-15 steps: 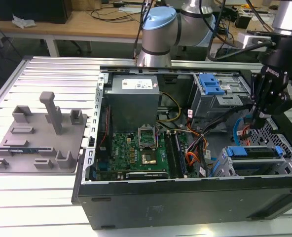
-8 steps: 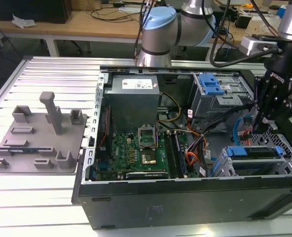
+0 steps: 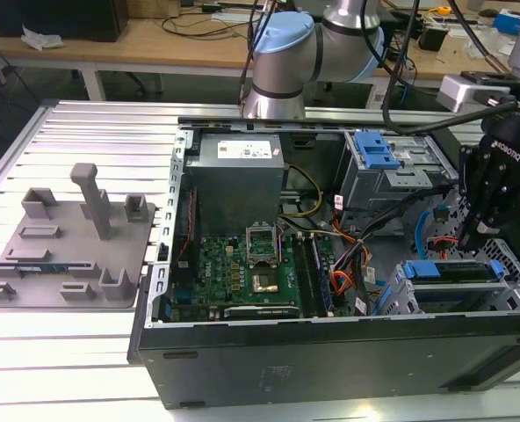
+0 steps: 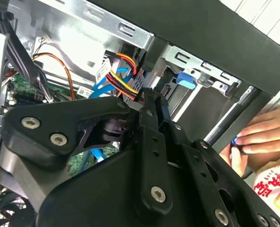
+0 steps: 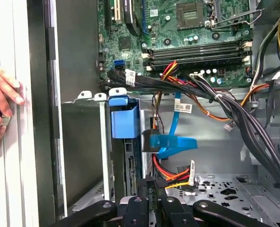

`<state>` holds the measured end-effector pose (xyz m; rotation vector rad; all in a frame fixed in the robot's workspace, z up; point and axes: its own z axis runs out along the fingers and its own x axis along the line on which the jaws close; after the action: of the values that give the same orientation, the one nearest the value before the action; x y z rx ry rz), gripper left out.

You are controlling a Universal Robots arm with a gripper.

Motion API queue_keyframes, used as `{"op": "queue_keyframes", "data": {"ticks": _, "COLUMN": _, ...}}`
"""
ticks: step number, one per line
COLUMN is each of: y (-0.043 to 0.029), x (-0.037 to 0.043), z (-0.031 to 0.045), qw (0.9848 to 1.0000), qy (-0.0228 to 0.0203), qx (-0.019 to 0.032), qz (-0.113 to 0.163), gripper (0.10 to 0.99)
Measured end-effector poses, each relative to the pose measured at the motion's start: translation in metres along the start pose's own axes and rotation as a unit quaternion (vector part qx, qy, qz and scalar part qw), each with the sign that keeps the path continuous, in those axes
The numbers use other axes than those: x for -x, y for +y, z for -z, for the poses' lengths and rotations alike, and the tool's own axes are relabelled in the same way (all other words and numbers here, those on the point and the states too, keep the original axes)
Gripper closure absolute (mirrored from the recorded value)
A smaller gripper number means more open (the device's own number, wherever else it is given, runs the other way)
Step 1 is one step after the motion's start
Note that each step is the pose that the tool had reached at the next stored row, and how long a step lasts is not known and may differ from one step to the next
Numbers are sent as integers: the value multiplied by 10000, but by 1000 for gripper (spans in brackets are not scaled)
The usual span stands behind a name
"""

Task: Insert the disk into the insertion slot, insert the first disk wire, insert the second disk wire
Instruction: 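Insert the first disk wire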

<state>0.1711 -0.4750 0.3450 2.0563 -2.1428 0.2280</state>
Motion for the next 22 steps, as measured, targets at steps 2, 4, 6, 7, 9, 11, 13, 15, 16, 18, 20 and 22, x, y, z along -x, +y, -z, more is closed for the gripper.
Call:
{"op": "queue_keyframes", "data": {"ticks": 2, "y": 1, "x": 0, "z": 0, "qw": 10000, "qy": 0, "qx": 0, "qz": 0, "gripper": 918}}
{"op": "queue_keyframes", "data": {"ticks": 4, "y": -3, "x": -18, "z": -1, "qw": 10000, "qy": -2, "qx": 0, "qz": 0, "gripper": 918}}
{"op": "queue_keyframes", "data": {"ticks": 6, "y": -5, "x": -46, "z": 22, "qw": 10000, "qy": -44, "qx": 2, "qz": 0, "gripper": 918}}
{"op": "queue_keyframes", "data": {"ticks": 7, "y": -6, "x": -58, "z": 45, "qw": 10000, "qy": -67, "qx": 3, "qz": 1, "gripper": 918}}
{"op": "queue_keyframes", "data": {"ticks": 9, "y": -7, "x": -96, "z": 101, "qw": 9999, "qy": -123, "qx": 6, "qz": 1, "gripper": 918}}
{"op": "queue_keyframes", "data": {"ticks": 11, "y": -9, "x": -162, "z": 88, "qw": 9999, "qy": -140, "qx": 6, "qz": 1, "gripper": 918}}
{"op": "queue_keyframes", "data": {"ticks": 13, "y": -13, "x": -235, "z": 73, "qw": 9999, "qy": -155, "qx": 6, "qz": 2, "gripper": 918}}
{"op": "queue_keyframes", "data": {"ticks": 15, "y": -16, "x": -304, "z": 56, "qw": 9998, "qy": -199, "qx": 8, "qz": 2, "gripper": 918}}
{"op": "queue_keyframes", "data": {"ticks": 16, "y": -17, "x": -323, "z": 51, "qw": 9997, "qy": -246, "qx": 10, "qz": 3, "gripper": 918}}
{"op": "queue_keyframes", "data": {"ticks": 18, "y": -19, "x": -371, "z": 40, "qw": 9985, "qy": -547, "qx": 19, "qz": 6, "gripper": 918}}
{"op": "queue_keyframes", "data": {"ticks": 20, "y": -21, "x": -406, "z": 33, "qw": 9977, "qy": -679, "qx": 24, "qz": 8, "gripper": 918}}
{"op": "queue_keyframes", "data": {"ticks": 22, "y": -20, "x": -407, "z": 33, "qw": 9977, "qy": -679, "qx": 24, "qz": 7, "gripper": 918}}
